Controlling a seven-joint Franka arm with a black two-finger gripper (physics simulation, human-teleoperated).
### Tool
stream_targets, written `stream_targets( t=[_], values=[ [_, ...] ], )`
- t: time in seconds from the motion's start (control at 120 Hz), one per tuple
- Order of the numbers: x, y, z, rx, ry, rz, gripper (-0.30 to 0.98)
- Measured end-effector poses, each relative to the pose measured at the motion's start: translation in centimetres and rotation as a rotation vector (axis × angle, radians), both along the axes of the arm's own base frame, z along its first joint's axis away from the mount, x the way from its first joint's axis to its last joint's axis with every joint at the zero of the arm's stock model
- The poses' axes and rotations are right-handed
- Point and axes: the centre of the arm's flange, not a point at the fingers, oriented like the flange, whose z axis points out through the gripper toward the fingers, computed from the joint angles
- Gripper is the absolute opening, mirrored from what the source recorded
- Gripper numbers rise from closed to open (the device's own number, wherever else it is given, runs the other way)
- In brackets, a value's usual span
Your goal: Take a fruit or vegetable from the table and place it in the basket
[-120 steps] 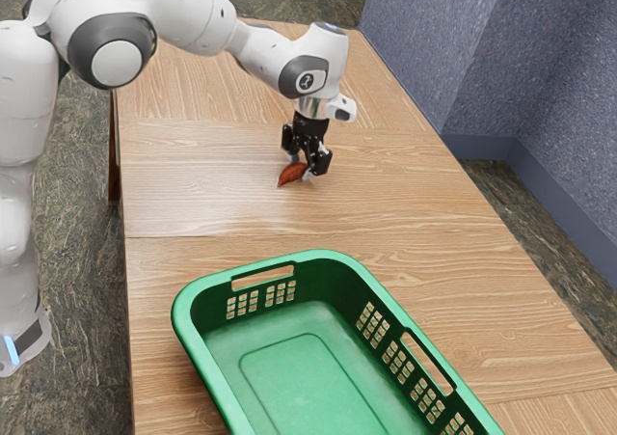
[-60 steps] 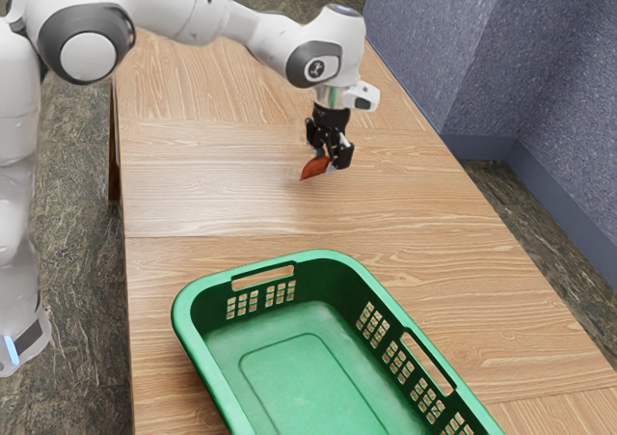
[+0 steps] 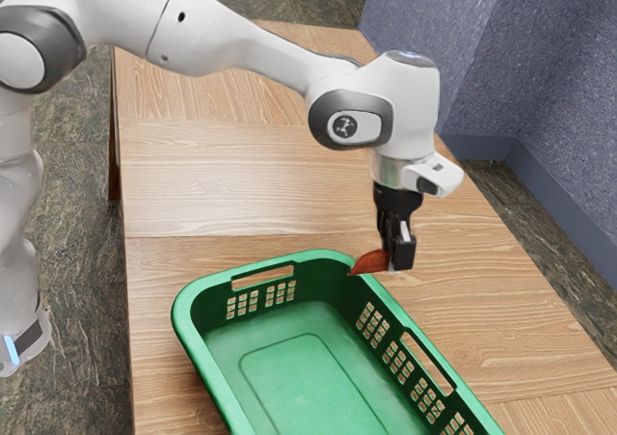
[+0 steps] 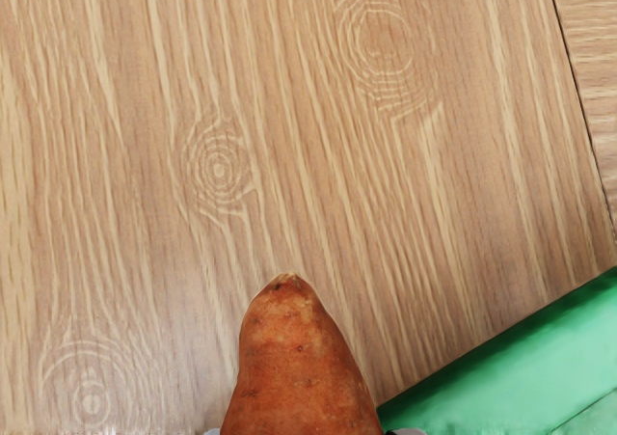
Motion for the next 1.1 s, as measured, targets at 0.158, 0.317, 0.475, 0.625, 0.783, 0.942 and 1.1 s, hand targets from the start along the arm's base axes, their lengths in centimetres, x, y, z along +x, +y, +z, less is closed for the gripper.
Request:
stream_targets(
  t=[0.158, 0.317, 0.475, 0.625, 0.783, 0.942, 1.1],
  values=[
    [-1.5, -6.0, -0.1, -0.022, 0.009, -0.051, 0.16],
    [-3.4, -11.3, 0.9, -0.052, 0.004, -0.085, 0.16],
    [-3.8, -14.4, 0.6, -0.083, 0.017, -0.075, 0.16],
    [-3.3, -15.0, 0.3, -0.110, 0.031, -0.028, 0.36],
    [-2.4, -13.7, 0.5, -0.128, 0.040, 0.053, 0.58],
    [-0.2, -7.7, 1.3, -0.139, 0.034, 0.210, 0.65],
    [3.6, 8.3, 2.6, -0.137, -0.001, 0.516, 0.67]
  ],
)
